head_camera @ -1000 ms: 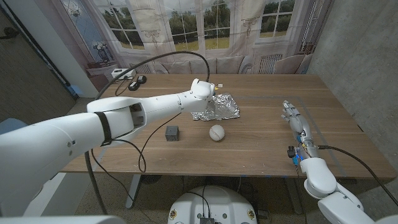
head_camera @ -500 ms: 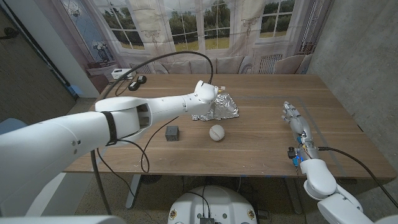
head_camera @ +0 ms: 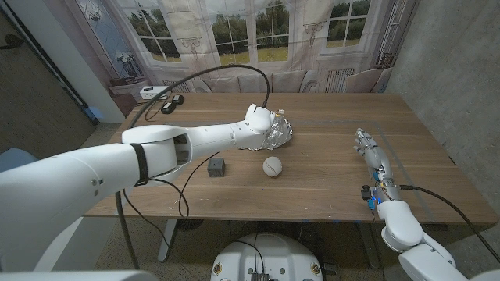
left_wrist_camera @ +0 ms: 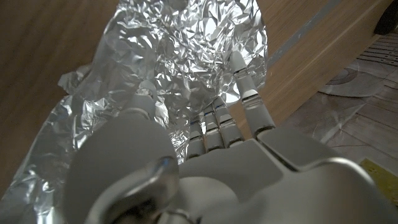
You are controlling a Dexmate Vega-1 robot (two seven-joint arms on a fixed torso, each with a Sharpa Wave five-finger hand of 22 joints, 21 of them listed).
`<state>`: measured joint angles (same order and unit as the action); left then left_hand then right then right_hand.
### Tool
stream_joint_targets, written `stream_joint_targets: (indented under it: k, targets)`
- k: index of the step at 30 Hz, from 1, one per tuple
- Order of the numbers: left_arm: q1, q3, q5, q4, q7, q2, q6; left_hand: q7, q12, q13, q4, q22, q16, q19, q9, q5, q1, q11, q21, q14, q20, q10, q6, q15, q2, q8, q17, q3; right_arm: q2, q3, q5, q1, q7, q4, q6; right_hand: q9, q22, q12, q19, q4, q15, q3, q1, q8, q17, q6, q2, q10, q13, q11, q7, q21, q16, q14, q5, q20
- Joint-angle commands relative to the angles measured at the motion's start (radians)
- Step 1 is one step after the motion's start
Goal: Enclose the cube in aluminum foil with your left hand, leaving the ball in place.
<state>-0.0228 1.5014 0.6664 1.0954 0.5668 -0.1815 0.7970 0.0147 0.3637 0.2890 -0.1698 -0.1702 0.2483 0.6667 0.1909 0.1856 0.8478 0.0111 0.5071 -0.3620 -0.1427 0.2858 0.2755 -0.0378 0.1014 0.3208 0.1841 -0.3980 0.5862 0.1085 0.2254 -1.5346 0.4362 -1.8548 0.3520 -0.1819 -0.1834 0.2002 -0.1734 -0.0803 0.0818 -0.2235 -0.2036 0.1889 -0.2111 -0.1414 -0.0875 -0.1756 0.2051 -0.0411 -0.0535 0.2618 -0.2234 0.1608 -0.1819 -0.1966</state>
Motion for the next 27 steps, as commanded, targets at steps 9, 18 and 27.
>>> stream_joint_targets:
  k: [9, 18, 27]
  targets:
    - [-0.051, -0.021, 0.068, 0.155, -0.094, -0.084, 0.075, 0.001, 0.033, 0.015, 0.001, -0.002, 0.023, 0.068, 0.023, 0.011, 0.061, -0.025, 0.003, -0.098, 0.044, 0.098, 0.21, -0.038, 0.027, 0.032, 0.01, -0.048, 0.004, -0.006, -0.004, -0.004, 0.0, -0.015, -0.01, -0.003, -0.003, 0.009, -0.007, 0.005, 0.0, 0.001, 0.004, 0.006, -0.001, -0.01, -0.001, -0.009, 0.0, 0.001, -0.003, -0.007, -0.006, 0.008, -0.006, -0.002]
    - [-0.033, -0.04, 0.096, 0.27, -0.034, -0.133, 0.117, -0.004, 0.031, 0.018, 0.004, -0.002, 0.019, 0.066, 0.025, 0.01, 0.056, -0.027, -0.002, -0.096, 0.043, 0.096, 0.212, -0.042, 0.02, 0.03, 0.01, -0.047, 0.005, -0.007, -0.005, -0.002, -0.005, -0.021, -0.008, -0.002, -0.003, 0.008, -0.008, 0.005, 0.0, 0.001, 0.005, 0.005, -0.001, -0.01, -0.001, -0.01, 0.0, 0.0, -0.003, -0.008, -0.006, 0.009, -0.006, -0.001]
    - [-0.026, -0.046, 0.149, 0.405, 0.03, -0.2, 0.161, -0.011, 0.034, 0.021, 0.009, -0.003, 0.021, 0.072, 0.027, 0.01, 0.054, -0.031, -0.005, -0.112, 0.044, 0.109, 0.231, -0.043, 0.021, 0.034, 0.012, -0.052, 0.005, -0.005, -0.014, 0.001, -0.005, -0.028, -0.008, -0.002, -0.003, 0.008, -0.008, 0.005, -0.001, 0.001, 0.006, 0.005, 0.0, -0.01, 0.0, -0.01, 0.0, 0.0, -0.002, -0.01, -0.005, 0.009, -0.006, -0.001]
